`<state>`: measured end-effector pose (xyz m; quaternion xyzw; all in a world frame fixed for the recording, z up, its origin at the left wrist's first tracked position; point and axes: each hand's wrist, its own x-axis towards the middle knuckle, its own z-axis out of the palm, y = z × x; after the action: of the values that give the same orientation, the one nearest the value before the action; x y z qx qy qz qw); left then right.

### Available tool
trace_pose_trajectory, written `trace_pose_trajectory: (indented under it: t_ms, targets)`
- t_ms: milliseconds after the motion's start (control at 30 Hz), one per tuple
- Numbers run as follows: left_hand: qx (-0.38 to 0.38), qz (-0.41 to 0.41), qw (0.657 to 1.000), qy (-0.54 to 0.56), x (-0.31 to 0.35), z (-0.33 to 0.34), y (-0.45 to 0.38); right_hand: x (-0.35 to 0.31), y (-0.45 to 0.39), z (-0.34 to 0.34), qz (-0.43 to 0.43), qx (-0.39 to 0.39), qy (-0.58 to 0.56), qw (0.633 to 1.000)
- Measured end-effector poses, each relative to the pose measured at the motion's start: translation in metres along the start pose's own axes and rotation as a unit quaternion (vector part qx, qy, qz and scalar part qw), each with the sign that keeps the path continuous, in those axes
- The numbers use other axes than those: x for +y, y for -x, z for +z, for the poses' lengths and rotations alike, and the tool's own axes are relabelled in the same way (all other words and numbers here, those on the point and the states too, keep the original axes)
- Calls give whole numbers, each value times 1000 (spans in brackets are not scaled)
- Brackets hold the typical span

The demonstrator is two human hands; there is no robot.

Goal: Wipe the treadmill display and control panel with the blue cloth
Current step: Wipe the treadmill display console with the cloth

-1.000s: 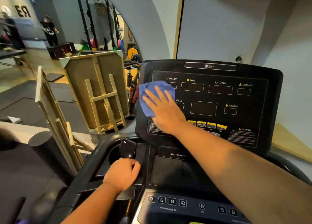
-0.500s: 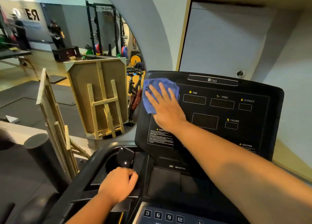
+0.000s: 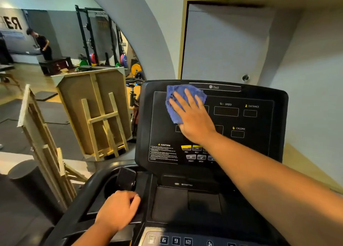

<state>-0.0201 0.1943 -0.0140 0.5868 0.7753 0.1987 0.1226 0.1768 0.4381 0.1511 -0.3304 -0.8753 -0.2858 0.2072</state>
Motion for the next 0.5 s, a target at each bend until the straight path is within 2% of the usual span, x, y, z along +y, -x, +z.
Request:
trace_pose_trajectory:
  t_ms: [167, 267, 333, 400, 500]
  targets:
    - [-4, -3, 1000, -3, 0, -1, -2, 42, 35, -6, 176, 26, -24, 984]
    - [-10, -4, 1000, 1, 1, -1, -1, 25, 78, 4, 227, 27, -25, 973]
    - [-11, -6, 1000, 1, 1, -2, -2, 3, 88, 11, 179, 17, -30, 983]
    - [-17, -9, 1000, 0, 1, -3, -2, -6, 79, 14, 91, 6, -24, 995]
    - [-12, -12, 1000, -12, 2, -2, -2, 16, 54, 9, 20, 9, -1, 1000]
